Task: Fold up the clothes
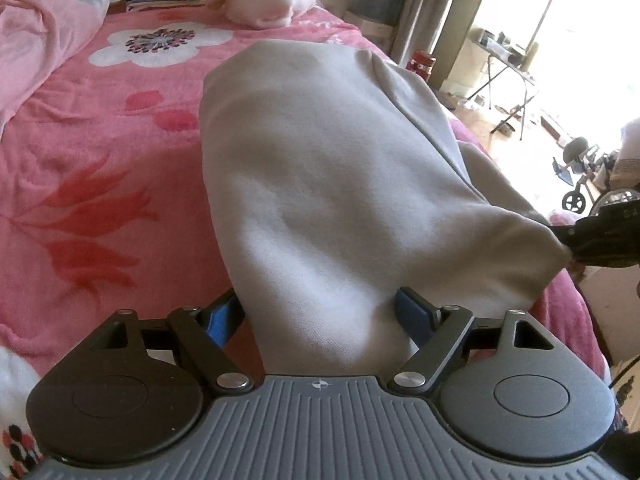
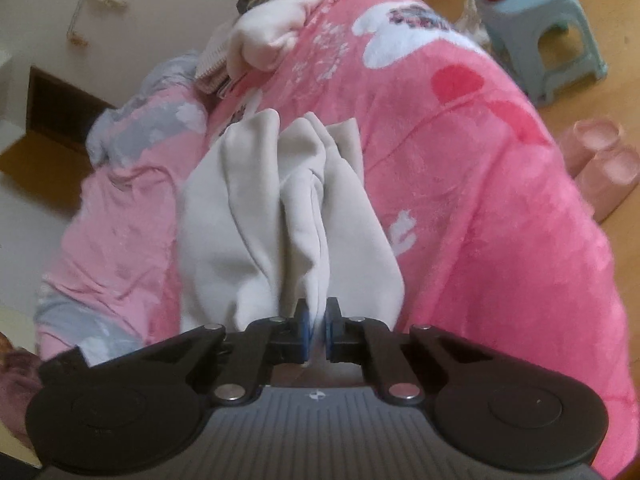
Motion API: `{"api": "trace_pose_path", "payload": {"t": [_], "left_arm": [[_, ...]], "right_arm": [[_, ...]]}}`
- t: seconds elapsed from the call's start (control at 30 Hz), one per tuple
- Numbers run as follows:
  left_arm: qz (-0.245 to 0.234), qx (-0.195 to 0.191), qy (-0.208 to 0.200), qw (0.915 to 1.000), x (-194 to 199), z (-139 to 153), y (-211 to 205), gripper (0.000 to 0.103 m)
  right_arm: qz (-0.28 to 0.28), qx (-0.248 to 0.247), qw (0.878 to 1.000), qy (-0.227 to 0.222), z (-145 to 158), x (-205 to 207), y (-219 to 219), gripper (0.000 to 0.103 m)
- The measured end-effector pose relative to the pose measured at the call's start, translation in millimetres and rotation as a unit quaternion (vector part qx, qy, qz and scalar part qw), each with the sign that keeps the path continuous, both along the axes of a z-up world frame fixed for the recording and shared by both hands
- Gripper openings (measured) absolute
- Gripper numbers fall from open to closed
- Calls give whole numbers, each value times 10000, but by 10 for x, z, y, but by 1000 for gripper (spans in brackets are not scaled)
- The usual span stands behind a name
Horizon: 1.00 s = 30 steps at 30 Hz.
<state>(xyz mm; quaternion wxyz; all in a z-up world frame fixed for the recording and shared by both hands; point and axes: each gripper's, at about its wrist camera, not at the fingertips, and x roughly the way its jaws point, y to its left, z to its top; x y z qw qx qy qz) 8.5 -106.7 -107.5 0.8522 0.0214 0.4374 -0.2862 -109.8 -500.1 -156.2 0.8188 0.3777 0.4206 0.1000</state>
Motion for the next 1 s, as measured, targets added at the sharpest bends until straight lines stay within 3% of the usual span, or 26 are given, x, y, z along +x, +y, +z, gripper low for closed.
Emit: {"api": "trace_pose_path", "payload": {"t": [0.13, 0.27, 0.4, 0.47, 0.5, 0.6, 0.67, 0.73, 0.83, 0.87, 1.0], "left_arm": [[-56, 6, -11, 10000, -12, 8, 3, 80], [-122, 58, -41, 9999, -17, 20, -19, 80], [-133, 51, -38, 9999, -8, 11, -22, 80], [-138, 65, -45, 9999, -8, 10, -26, 80], [-137, 61, -43, 9999, -8, 10, -23, 80], [-129, 51, -42, 9999, -8, 11, -24, 80], [-125, 49, -45, 9999, -9, 11, -30, 80], [-121, 45, -48, 9999, -5, 5, -37, 80], [-125, 35, -55, 9999, -2, 3, -35, 80], [-129, 26, -55, 9999, -2, 5, -28, 80], [-139, -39, -73, 9999, -17, 14, 11, 80]], "right_arm": [[13, -318, 9995, -64, -21, -145, 54, 6], [-13, -198, 9997, -113, -95, -236, 17, 6], [75, -423, 9989, -197, -175, -213, 30, 6], [16, -204, 9997, -166, -226, -205, -20, 6], [-62, 3, 9999, -106, -224, -208, -71, 8], [-243, -253, 9989, -315, 8, -311, -129, 17], [-316, -463, 9972, -497, 172, -375, -146, 18], [-186, -570, 9951, -784, 356, -399, -109, 18], [187, -776, 9917, -1009, 493, -292, 75, 36], [312, -831, 9912, -978, 478, -218, 148, 41], [725, -927, 9901, -760, 347, 39, 365, 43]]}}
